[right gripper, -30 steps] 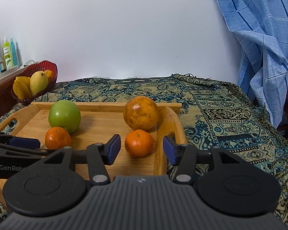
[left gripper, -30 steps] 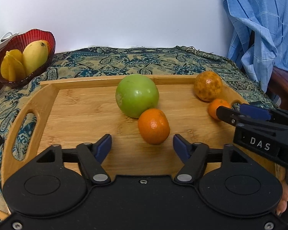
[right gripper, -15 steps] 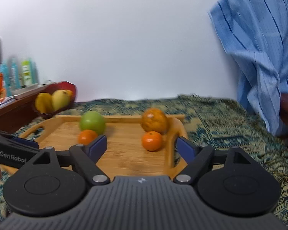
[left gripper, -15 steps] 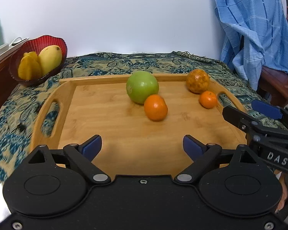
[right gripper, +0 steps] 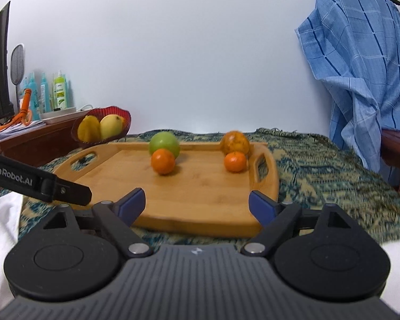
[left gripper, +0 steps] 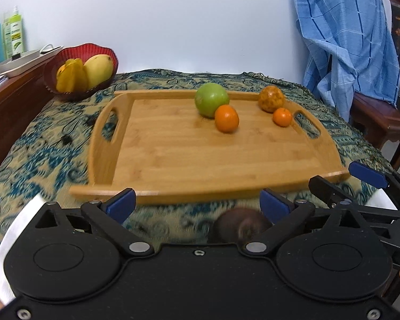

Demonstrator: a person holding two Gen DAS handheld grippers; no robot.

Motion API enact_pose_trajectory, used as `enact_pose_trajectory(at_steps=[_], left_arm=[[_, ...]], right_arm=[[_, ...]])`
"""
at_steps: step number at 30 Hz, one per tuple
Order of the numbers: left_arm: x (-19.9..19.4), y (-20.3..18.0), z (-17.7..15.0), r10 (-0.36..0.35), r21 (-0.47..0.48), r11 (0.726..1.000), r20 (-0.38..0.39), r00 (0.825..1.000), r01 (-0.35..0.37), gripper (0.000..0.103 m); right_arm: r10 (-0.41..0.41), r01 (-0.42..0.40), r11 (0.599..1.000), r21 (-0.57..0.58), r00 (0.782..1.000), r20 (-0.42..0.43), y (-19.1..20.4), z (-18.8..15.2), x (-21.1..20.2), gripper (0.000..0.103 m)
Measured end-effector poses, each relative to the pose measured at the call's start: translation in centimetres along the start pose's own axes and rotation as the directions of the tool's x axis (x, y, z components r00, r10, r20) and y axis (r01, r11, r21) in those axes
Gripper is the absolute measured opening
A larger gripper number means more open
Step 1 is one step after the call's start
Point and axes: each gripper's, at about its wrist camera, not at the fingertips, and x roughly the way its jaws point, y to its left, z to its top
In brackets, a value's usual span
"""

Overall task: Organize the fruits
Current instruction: 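Move both tools back toward the remaining fruit and dates on the towel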

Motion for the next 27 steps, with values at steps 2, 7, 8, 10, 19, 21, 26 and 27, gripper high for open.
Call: enact_pose_trajectory(at_steps=[2, 7, 8, 10, 19, 21, 26, 27], left_arm=[[-0.8, 0.2, -0.9, 0.001, 0.001, 1.0, 0.001, 1.0, -0.001, 0.101], [-2.1, 0.7, -3.0, 0.009, -0.013, 1.0, -0.007, 1.0, -0.009, 0.102], [-2.2, 0.8, -3.4, 0.009, -0.017, 1.0, -0.012, 1.0, -0.009, 0.102], [-2.4, 0.8, -4.1, 0.009, -0.02, 1.0, -0.017, 1.0, -0.009, 0.102], [-3.4, 0.6, -6.2, 0.03, 0.004, 1.0, -0.006, 1.0, -0.03, 0.098], [-3.6, 0.5, -6.4, 0.03, 0.013, 0.999, -0.006, 1.0, -0.03, 0.092], [-3.6, 0.4, -6.7, 0.016, 0.026, 1.0, -0.026, 1.0, -0.015, 0.07], [-3.6, 0.4, -6.8, 0.009, 0.025, 1.0, -0.034, 0.999, -0.008, 0.064]], right_arm=[[0.003, -0.003, 1.0, -0.002, 1.0, -0.007, 0.5, -0.6, -0.7, 0.093], [0.008, -0.008, 1.0, 0.007, 1.0, -0.018, 1.6, -1.8, -2.2, 0.093], [0.009, -0.009, 1.0, 0.011, 1.0, -0.019, 1.7, -1.9, -2.5, 0.093], [0.006, -0.006, 1.0, 0.014, 1.0, -0.021, 2.1, -2.4, -3.1, 0.093], [0.008, -0.007, 1.0, 0.02, 0.999, -0.04, 3.3, -3.7, -5.1, 0.092], [0.017, -0.017, 1.0, 0.015, 0.999, -0.05, 3.6, -3.9, -5.2, 0.092], [0.046, -0.047, 0.999, -0.015, 0.997, -0.064, 4.7, -4.4, -5.6, 0.092], [0.051, -0.053, 0.998, -0.023, 0.997, -0.066, 4.9, -4.5, -5.7, 0.092]])
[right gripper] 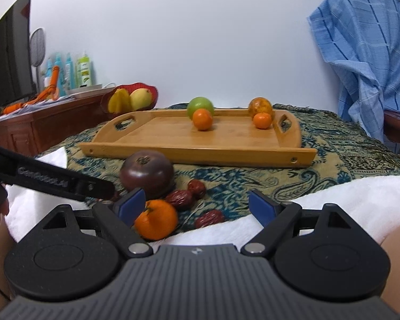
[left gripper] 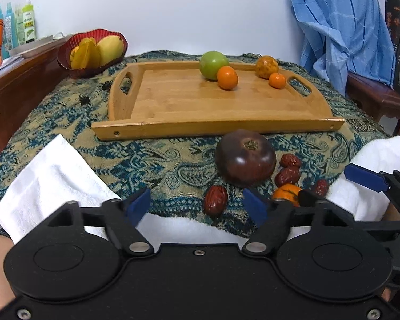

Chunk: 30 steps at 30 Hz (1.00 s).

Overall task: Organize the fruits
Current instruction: 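Move both tools back toward the remaining fruit and dates on the towel, then grasp a red date with the left tool while the right tool grasps the mandarin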

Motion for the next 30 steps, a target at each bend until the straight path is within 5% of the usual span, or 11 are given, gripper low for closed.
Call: enact_pose_trajectory(at_steps=[3, 13, 21, 24, 30], left_arm=[[0.1, 0.1, -0.1, -0.014, -0.004, 1.0, -0.017, 1.0, 0.014, 0.052], [1.1, 0.0, -0.1, -0.036, -0.014, 0.999, -0.054, 0.998, 0.035, 0.041], [1.6, -0.1, 0.0, -0.039, -0.027, 0.999, -0.063, 0.997, 0.038, 0.036], [1.8, -0.3, 0.2, -0.036, -0.015, 0.999, -0.075, 0.997, 0.035, 0.026], [1.8, -1.0, 0.4, -0.022, 0.034, 0.999, -0.073, 0.997, 0.024, 0.019]], right_arm=[[0.015, -0.015, 1.0, -0.022, 1.0, -0.005, 0.5, -0.2, -0.1, 0.092], [0.061, -0.062, 0.992, -0.108, 0.998, -0.017, 2.3, -0.8, 0.2, 0.085], [0.066, -0.07, 0.986, -0.15, 0.997, -0.03, 3.2, -1.2, 0.8, 0.058], [0.059, -0.064, 0.987, -0.146, 0.998, -0.037, 3.3, -1.4, 1.2, 0.044], [0.063, -0.065, 0.989, -0.129, 0.998, -0.02, 3.2, -1.5, 1.3, 0.042]])
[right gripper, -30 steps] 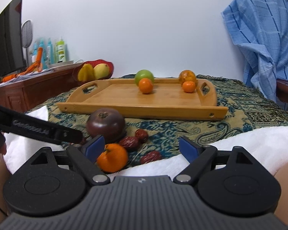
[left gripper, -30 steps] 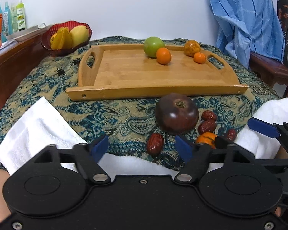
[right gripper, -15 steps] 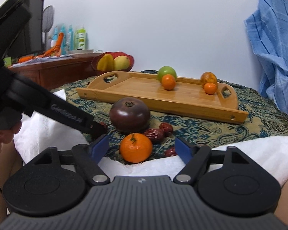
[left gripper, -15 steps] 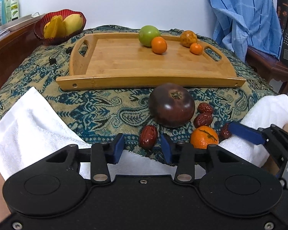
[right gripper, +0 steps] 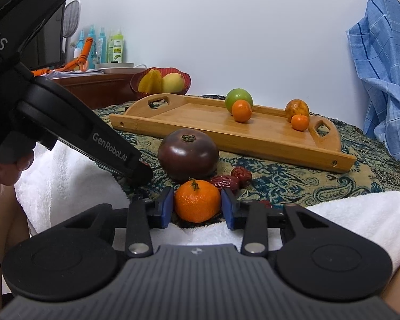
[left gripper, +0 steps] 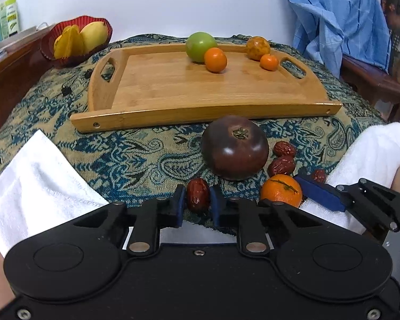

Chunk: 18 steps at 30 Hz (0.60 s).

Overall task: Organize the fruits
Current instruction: 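Grasp a red date with the left tool while the right tool grasps the mandarin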

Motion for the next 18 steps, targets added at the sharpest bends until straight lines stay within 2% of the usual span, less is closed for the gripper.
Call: enact_pose_trajectory(at_steps=[9, 18], left_arm=[[-1.3, 0.5, 0.1, -0.012, -0.036, 0.999, 0.035, 0.999, 0.013, 0.018], [-2.9, 0.4, 2.8, -0.017, -0.032, 0.999, 0.107, 0.994, 0.02, 0.018]], right_arm=[[-0.054, 0.05, 0.998, 0.049, 0.996, 0.075, -0.7, 0.5, -1.4, 0.042], [-0.103, 0.088, 0.987, 0.137, 0.989, 0.107, -3.4, 1.9, -1.4, 0.042]])
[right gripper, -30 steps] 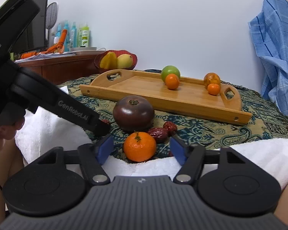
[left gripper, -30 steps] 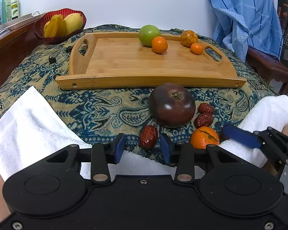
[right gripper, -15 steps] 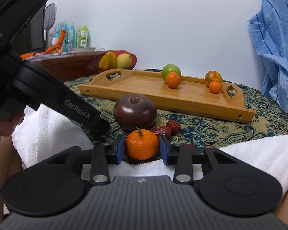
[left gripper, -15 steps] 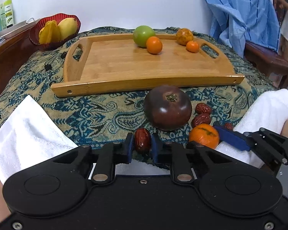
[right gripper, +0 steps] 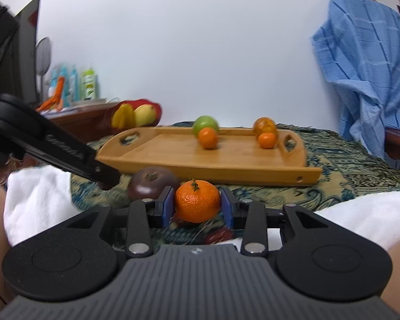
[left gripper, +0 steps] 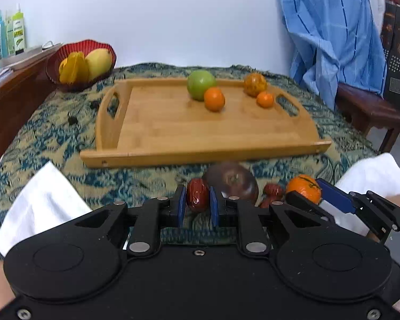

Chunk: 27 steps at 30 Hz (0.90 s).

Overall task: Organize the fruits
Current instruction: 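Grasp a red date with the left tool while the right tool grasps the mandarin, then carry the date with the left tool while the right tool carries the mandarin onto the tray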

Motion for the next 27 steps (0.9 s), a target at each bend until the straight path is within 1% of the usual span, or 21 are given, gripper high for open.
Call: enact_pose_trajectory(at_steps=[8, 13, 17, 21, 27], left_arm=[[1.1, -0.3, 2.9, -0.013, -0.021, 1.0, 0.03, 0.999, 0.013, 0.018], [2.8, -0.4, 5.0, -0.031, -0.047, 0.998, 0.034, 0.999, 0.033, 0.018], [4.4, -0.9, 6.5, -0.037, -0.042, 0.998, 0.03, 0.999, 0.039, 0.018], [6.2, -1.5, 7.9, -0.037, -0.037, 0.999, 0.023, 0.999, 0.038, 0.018], [9.5, -2.1, 9.6, -0.031, -0.049, 0.998, -0.001, 1.0, 0.031, 0.018]], right_arm=[[-0.049, 0.049, 0.998, 0.029, 0.998, 0.025, -2.7, 2.1, 1.8, 0.042], [-0.072, 0.071, 0.997, 0.039, 0.997, 0.025, -4.8, 3.5, 3.7, 0.043], [-0.097, 0.096, 0.994, 0.059, 0.995, 0.025, -6.4, 4.5, 5.4, 0.043], [-0.11, 0.109, 0.992, 0.058, 0.994, 0.013, -7.4, 5.3, 7.5, 0.043], [-0.101, 0.103, 0.993, 0.064, 0.994, -0.028, -8.2, 6.0, 10.6, 0.043]])
